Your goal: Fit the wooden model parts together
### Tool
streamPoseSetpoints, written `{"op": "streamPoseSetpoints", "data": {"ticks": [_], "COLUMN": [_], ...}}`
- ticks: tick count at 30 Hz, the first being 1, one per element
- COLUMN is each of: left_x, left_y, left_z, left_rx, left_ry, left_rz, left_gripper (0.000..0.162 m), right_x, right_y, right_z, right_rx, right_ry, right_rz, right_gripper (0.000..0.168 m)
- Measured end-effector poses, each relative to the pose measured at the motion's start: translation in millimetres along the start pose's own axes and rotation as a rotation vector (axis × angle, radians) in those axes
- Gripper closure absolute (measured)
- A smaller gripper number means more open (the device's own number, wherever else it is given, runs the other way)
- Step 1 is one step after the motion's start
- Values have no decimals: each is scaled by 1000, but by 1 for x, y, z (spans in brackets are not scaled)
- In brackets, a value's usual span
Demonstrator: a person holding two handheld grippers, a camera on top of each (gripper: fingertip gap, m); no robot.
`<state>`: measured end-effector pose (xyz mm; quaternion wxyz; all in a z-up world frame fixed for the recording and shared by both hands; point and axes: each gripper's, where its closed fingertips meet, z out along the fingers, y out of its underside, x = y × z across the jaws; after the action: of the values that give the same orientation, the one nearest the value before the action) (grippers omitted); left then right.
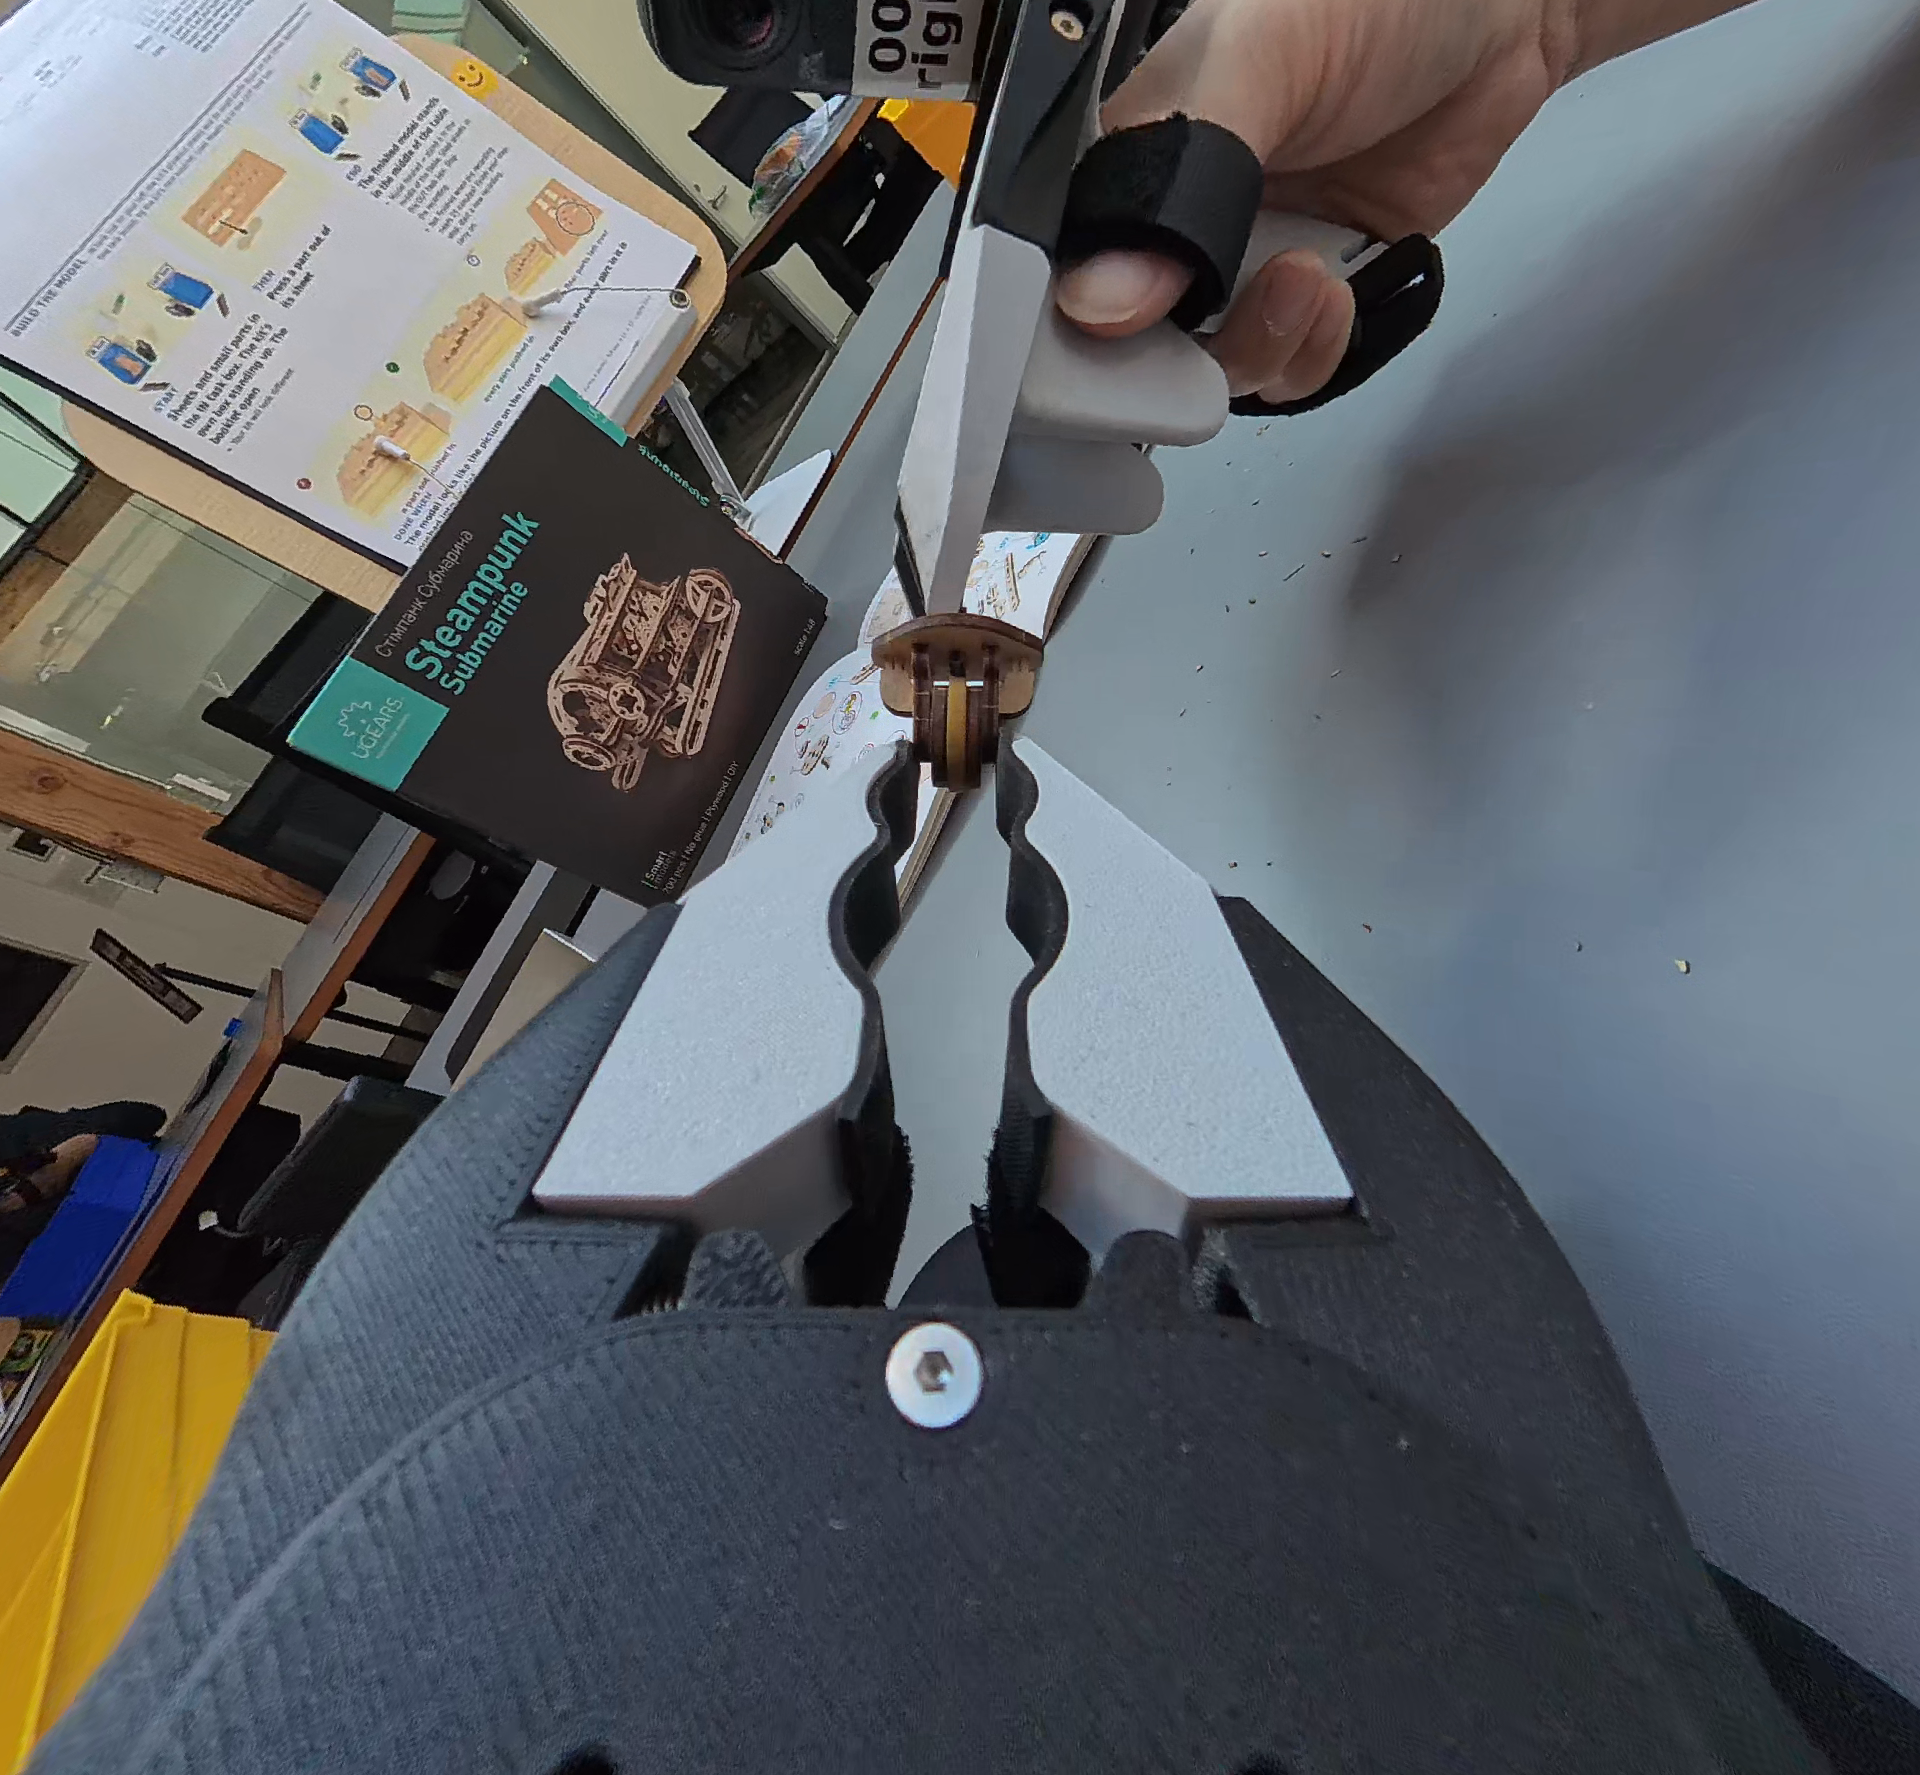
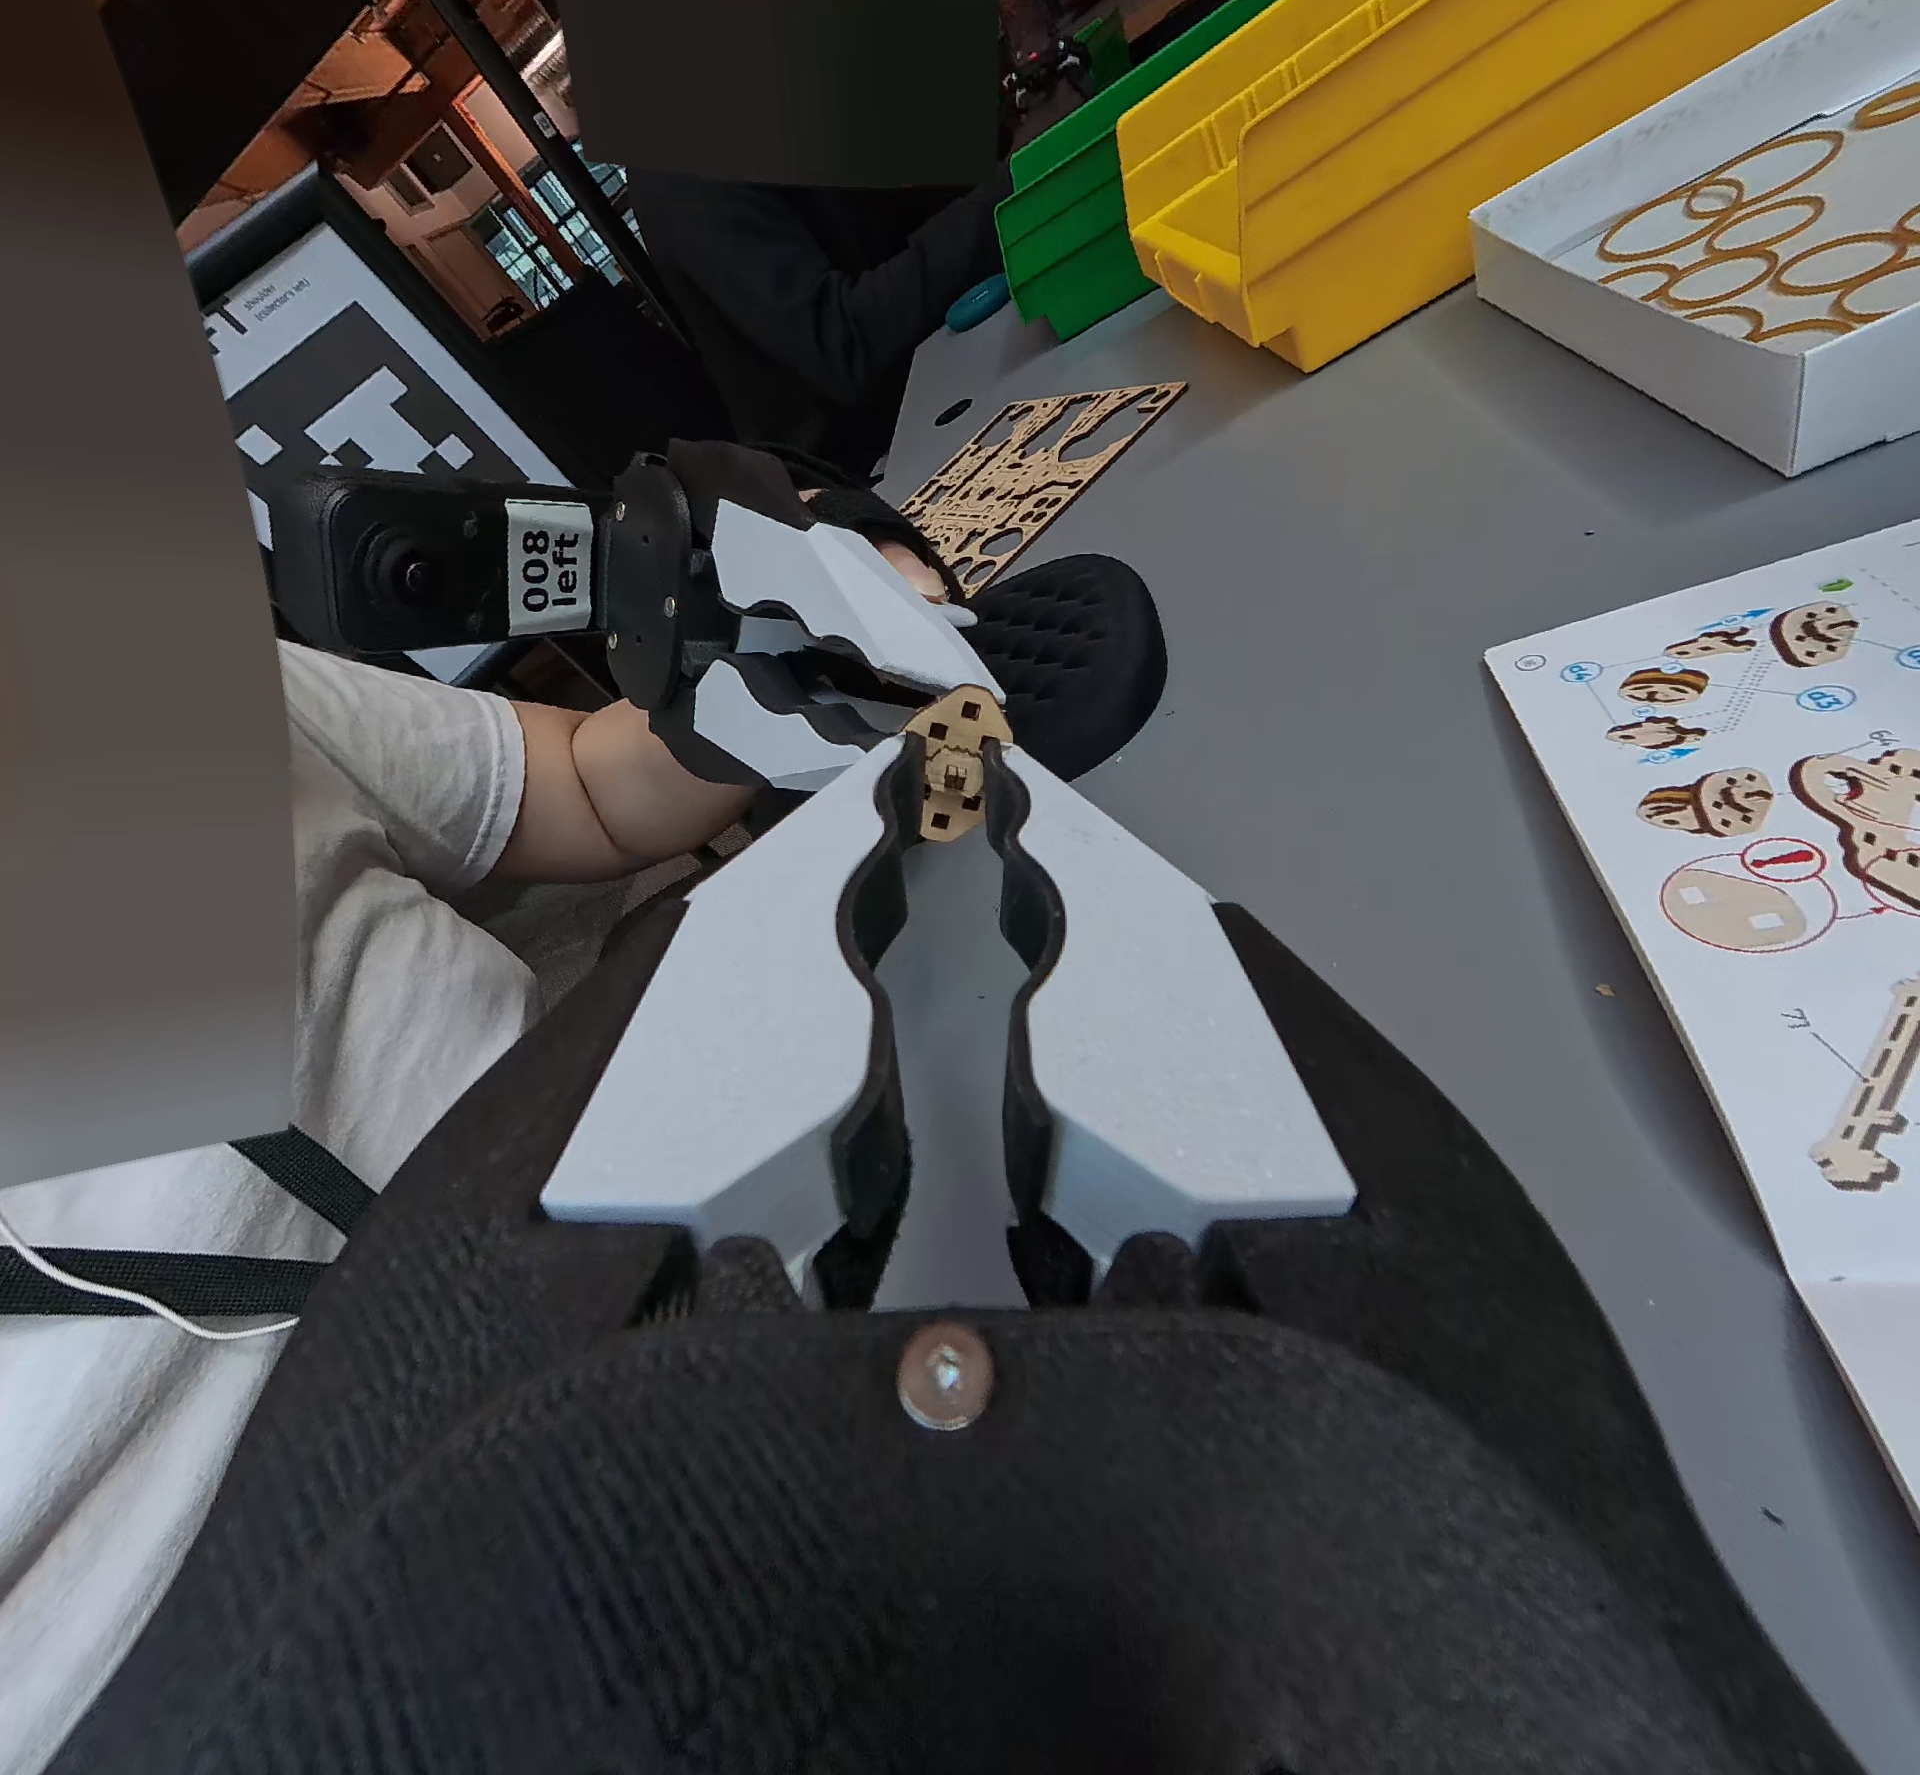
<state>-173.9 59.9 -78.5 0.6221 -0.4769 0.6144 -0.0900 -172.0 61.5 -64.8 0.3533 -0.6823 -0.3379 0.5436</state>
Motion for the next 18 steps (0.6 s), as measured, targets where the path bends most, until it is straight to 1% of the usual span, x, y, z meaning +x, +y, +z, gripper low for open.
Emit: {"op": "streamPoseSetpoints", "data": {"ticks": [2,9,18], "left_x": [1,2,9], "left_y": [1,3,7], "left_z": [0,2,5], "left_rx": [-3,-15,-30], "left_ry": [19,24,67], "left_rz": [-30,-36,-45], "left_gripper": [149,150,150], "right_x": [2,3,7], "right_y": [1,3,11], "right_z": [1,1,0], "right_rx": [-3,3,-46], "right_ry": [7,13,25], "right_rz": [1,6,17], "right_gripper": [157,157,157]}}
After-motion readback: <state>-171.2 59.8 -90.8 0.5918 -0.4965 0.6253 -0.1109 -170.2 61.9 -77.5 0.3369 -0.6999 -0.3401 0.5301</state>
